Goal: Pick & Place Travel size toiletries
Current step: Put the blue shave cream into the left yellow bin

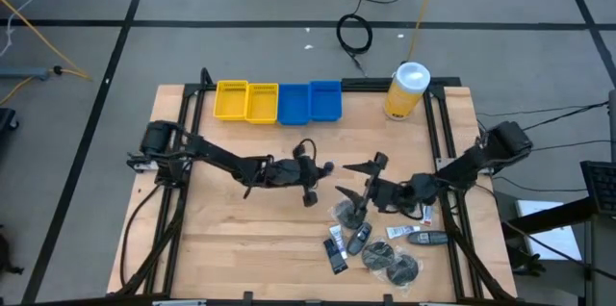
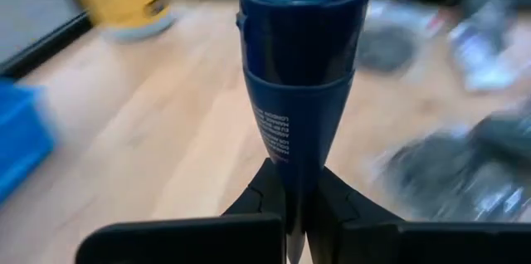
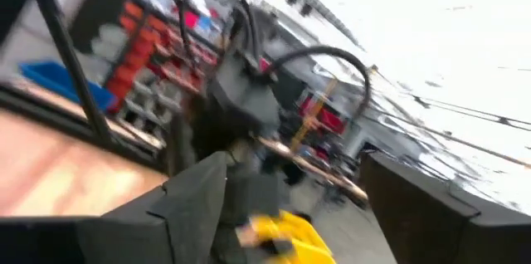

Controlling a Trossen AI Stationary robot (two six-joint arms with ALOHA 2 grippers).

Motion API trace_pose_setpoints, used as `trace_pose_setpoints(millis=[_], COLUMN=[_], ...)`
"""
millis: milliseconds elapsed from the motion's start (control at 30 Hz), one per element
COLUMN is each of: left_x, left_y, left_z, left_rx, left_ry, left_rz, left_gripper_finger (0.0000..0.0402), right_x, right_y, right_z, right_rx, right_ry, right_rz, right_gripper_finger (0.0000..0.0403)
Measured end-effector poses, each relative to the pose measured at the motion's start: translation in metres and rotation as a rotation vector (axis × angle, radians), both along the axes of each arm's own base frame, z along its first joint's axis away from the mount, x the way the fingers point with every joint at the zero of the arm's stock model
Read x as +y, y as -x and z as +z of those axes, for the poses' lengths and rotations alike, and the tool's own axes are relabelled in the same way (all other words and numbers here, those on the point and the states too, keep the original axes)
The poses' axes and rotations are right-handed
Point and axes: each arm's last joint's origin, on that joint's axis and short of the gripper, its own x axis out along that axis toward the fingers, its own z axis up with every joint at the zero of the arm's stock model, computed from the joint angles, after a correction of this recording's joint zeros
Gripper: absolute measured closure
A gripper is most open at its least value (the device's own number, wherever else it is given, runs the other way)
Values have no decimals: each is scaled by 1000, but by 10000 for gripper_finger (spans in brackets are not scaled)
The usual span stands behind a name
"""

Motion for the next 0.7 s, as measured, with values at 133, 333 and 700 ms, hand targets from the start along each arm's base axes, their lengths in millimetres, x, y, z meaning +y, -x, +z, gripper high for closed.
trace_pose_setpoints(millis=[133,333,700], left_x=[-7,-15,66], left_y=[26,80,145], left_z=[23,49,68], left_rx=[121,248,502], left_ry=[-140,-305,-256], left_rz=[188,489,934], left_gripper_finger=[383,383,383], right_x=[4,-5,-9], right_y=[11,18,17], right_z=[-1,-15,-15], right_rx=[41,62,40], right_ry=[-12,-80,-113], right_rz=[-26,-26,19], right_gripper_finger=[120,132,137])
